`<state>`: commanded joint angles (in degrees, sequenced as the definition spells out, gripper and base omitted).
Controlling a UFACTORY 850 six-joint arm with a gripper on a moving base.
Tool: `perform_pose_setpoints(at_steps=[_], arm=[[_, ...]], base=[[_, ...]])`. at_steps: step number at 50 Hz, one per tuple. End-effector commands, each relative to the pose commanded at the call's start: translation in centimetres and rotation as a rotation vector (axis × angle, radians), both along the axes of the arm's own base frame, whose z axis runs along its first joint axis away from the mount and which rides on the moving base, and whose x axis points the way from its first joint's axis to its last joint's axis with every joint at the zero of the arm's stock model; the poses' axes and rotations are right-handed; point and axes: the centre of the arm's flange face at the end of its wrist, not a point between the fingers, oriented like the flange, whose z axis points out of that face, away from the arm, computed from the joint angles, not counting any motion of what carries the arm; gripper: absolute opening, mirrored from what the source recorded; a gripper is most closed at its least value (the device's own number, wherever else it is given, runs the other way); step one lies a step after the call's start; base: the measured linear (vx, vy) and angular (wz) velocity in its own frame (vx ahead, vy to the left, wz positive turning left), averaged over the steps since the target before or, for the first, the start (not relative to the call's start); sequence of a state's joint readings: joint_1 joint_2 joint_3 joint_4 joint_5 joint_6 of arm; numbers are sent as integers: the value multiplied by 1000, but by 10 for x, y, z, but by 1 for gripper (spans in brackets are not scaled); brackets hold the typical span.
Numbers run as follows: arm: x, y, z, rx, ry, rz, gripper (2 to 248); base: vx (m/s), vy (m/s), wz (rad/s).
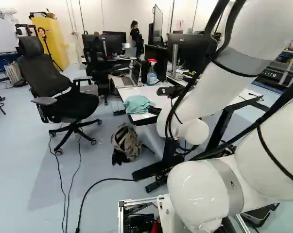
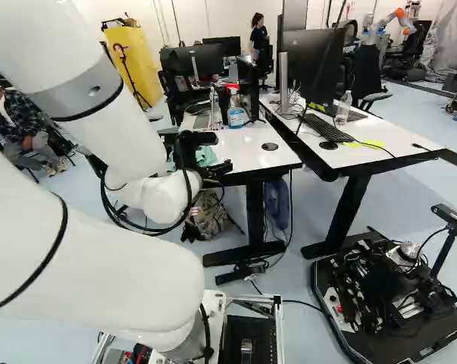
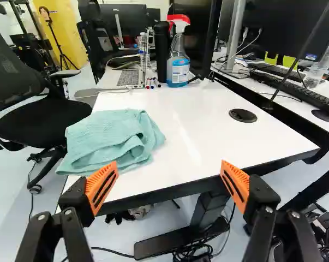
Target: Clean the table with the green towel
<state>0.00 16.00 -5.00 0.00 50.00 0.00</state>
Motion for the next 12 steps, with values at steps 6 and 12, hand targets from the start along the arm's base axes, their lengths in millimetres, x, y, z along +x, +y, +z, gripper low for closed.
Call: perform_pose_setpoints(at_steps=[6, 12], arm=[[0, 0, 0, 0, 0, 0, 247], [0, 0, 0, 0, 0, 0, 247]], base=[[0, 0, 0], [0, 0, 0]])
